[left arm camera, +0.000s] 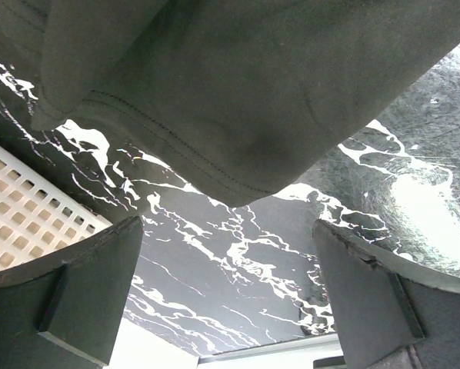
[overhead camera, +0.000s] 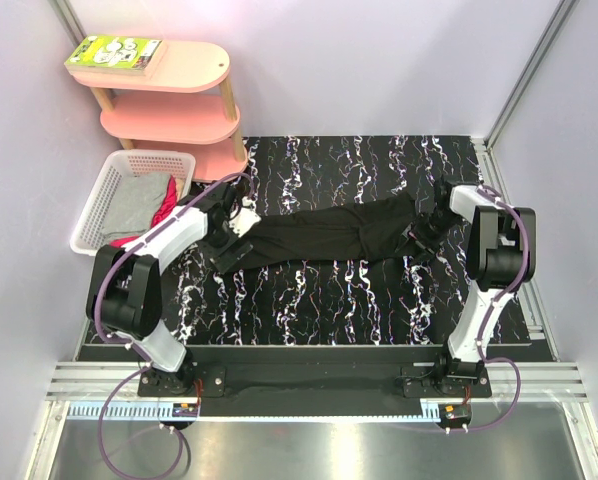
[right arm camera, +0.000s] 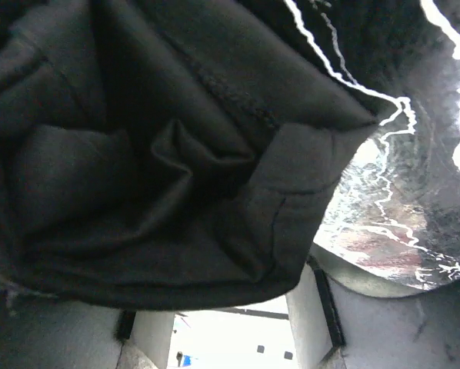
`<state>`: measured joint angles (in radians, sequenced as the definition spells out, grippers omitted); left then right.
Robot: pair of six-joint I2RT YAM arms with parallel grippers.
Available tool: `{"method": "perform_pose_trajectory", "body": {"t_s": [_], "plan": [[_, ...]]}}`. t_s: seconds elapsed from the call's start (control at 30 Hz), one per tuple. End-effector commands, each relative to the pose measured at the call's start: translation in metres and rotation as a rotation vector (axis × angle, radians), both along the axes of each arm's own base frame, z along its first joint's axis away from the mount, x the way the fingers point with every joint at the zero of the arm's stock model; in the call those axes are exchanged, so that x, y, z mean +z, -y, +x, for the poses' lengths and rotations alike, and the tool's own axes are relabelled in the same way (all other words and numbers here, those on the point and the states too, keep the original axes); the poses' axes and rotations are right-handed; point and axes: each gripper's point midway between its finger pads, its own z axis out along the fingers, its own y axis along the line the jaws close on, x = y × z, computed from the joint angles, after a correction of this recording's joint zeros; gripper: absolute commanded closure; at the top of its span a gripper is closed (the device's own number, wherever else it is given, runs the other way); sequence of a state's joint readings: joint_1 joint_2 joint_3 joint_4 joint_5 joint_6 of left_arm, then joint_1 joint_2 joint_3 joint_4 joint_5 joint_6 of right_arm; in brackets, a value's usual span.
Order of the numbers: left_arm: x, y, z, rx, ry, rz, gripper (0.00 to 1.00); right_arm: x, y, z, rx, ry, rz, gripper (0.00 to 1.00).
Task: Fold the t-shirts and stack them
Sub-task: Fold the other side of the tshirt into a rectangle
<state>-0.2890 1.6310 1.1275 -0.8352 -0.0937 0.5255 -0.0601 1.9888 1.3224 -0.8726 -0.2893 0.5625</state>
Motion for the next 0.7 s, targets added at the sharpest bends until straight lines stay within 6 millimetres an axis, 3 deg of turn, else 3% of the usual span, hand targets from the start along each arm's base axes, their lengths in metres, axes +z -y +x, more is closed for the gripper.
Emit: {"method": "perform_pose_trajectory", "body": {"t_s": [0.0, 0.27, 0.37, 0.47, 0.5, 0.57, 0.67], "plan": [[0.015, 0.001, 0.005, 0.004, 0.064, -0.021, 0.01, -0.006, 0.009, 0.016, 0.021, 0.032, -0.045, 0.42], [0.008, 0.002, -0.006, 0.011, 0.034, -0.035, 0.01, -0.011, 0.011, 0.034, 0.013, 0.046, -0.055, 0.48], [0.005, 0.004, -0.009, 0.017, 0.020, -0.046, 0.01, -0.006, 0.011, 0.042, 0.008, 0.071, -0.055, 0.61], [0.003, 0.005, -0.011, 0.018, 0.010, -0.052, 0.01, -0.008, 0.009, 0.044, 0.005, 0.067, -0.044, 0.81], [0.002, 0.005, -0.012, 0.018, 0.007, -0.052, 0.01, -0.008, 0.008, 0.043, 0.006, 0.065, -0.041, 0.95], [0.001, 0.005, -0.013, 0.019, 0.004, -0.058, 0.01, -0.007, 0.007, 0.042, 0.005, 0.066, -0.036, 1.00], [-0.001, 0.006, -0.015, 0.017, -0.005, -0.060, 0.01, 0.001, 0.006, 0.038, 0.005, 0.080, -0.034, 1.00]]}}
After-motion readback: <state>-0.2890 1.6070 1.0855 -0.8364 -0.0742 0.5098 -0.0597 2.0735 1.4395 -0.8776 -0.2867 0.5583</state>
